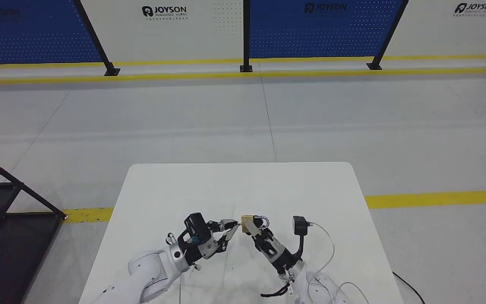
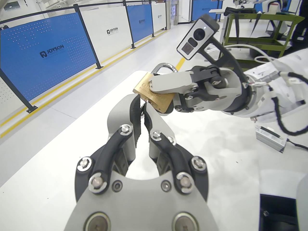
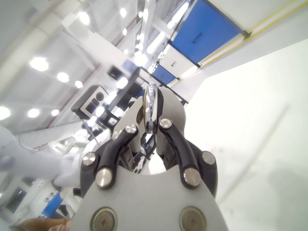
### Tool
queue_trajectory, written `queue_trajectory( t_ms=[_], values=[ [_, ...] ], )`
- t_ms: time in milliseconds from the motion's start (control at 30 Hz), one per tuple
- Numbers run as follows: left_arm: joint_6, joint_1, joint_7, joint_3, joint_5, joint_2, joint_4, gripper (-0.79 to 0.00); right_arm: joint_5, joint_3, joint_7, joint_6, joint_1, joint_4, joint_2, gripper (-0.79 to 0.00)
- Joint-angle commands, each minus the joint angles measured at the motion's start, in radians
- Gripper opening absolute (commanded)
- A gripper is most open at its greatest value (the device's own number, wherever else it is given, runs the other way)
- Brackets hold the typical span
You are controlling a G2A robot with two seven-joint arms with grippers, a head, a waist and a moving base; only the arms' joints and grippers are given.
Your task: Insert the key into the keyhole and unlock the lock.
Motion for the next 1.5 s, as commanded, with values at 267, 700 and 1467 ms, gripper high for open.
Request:
queue_trajectory(
  t_ms=[267, 700, 1467],
  values=[
    [0.011, 0.001, 0.015, 0.004, 0.018, -0.008, 0.006, -0.785, 0.002, 0.006, 0.003, -0.004, -0.003, -0.002, 0.000, -0.785],
    [-0.017, 0.019, 0.009, -0.040, -0.021, -0.008, -0.002, 0.000, -0.013, 0.017, -0.026, 0.005, -0.002, 0.002, -0.002, -0.785],
    [-0.351, 0.229, -0.246, -0.456, -0.317, 0.063, 0.012, 0.000, -0.004, -0.226, 0.493, 0.415, 0.304, 0.212, -0.072, -0.785]
  ],
)
